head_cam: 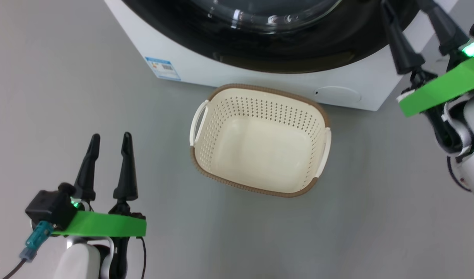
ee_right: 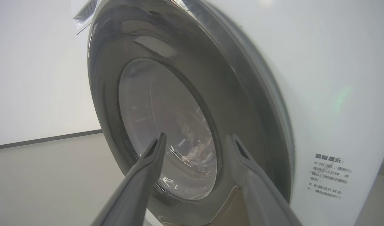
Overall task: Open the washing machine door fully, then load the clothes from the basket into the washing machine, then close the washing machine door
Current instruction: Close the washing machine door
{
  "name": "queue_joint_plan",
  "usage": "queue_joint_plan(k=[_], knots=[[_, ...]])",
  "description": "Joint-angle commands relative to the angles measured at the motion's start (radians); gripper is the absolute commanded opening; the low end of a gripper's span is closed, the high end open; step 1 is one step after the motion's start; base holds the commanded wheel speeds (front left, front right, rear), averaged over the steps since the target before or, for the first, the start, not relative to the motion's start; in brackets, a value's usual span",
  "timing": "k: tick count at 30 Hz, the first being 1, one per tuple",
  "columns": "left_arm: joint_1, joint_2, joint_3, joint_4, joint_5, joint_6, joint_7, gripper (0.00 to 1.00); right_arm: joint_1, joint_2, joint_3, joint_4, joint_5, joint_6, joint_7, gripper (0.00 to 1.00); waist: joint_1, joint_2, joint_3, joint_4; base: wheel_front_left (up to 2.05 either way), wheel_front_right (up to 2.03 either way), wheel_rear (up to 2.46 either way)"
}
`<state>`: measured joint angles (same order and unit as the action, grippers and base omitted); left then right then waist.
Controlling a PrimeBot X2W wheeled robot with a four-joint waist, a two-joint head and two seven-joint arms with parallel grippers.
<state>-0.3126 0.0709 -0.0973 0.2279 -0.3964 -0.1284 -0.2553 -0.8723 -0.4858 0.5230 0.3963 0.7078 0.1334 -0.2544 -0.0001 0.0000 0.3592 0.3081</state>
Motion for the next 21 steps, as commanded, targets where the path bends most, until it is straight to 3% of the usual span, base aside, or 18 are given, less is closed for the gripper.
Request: queue_joint_plan(k=[1, 21], knots=[[0.014, 0.034, 0.029, -0.015, -0.002, -0.002, -0.006, 1.00, 0.047, 0.008, -0.002, -0.032, -0.017, -0.003, -0.007, 1.00, 0.0001, 0.0000, -0.040, -0.033, 0.00, 0.00, 0.00], [0.081, 0.080, 0.035, -0.013, -0.014, -0.002, -0.006, 1.00, 0.349, 0.086, -0.122, -0.113, -0.051, -0.003, -0.007, 1.00, 0.0001, 0.0000, -0.201, -0.221, 0.00, 0.00, 0.00]])
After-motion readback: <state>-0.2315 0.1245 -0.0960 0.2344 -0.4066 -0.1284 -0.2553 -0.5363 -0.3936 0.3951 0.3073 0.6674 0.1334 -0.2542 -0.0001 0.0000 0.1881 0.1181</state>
